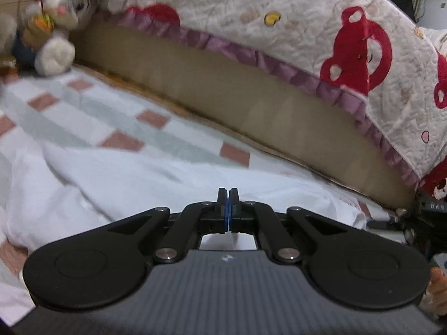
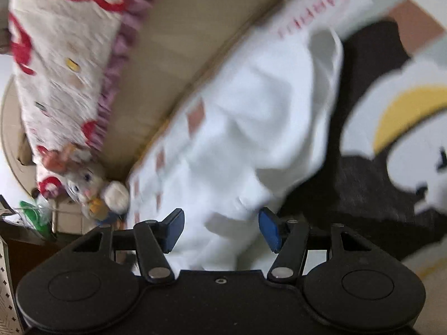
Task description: Fold clothes
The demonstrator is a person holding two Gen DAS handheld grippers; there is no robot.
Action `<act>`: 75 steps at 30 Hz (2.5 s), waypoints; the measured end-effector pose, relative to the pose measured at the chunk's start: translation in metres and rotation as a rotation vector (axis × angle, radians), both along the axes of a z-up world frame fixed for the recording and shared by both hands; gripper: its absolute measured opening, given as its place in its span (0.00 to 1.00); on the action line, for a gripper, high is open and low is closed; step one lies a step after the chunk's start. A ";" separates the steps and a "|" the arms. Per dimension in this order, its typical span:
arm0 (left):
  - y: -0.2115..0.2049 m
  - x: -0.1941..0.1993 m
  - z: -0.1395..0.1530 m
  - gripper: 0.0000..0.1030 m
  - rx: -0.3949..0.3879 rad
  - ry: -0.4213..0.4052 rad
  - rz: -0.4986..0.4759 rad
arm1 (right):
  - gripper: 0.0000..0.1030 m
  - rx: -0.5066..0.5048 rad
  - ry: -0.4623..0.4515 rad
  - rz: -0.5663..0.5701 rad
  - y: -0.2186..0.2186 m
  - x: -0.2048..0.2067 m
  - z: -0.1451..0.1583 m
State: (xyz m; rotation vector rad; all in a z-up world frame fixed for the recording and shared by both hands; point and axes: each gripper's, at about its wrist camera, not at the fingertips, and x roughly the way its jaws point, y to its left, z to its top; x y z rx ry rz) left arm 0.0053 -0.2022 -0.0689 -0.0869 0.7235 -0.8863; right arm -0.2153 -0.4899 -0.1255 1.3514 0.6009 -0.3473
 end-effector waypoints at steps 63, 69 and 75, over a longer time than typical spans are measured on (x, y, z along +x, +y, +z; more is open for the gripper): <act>0.079 0.096 0.025 0.03 -0.052 -0.203 0.238 | 0.40 -0.965 -0.019 0.395 0.078 0.031 0.080; 0.103 0.122 0.012 0.03 -0.070 -0.139 0.298 | 0.42 -1.101 0.128 0.546 0.086 0.080 0.042; 0.106 0.127 0.011 0.03 -0.088 -0.128 0.300 | 0.55 -1.243 0.080 0.672 0.067 0.131 0.032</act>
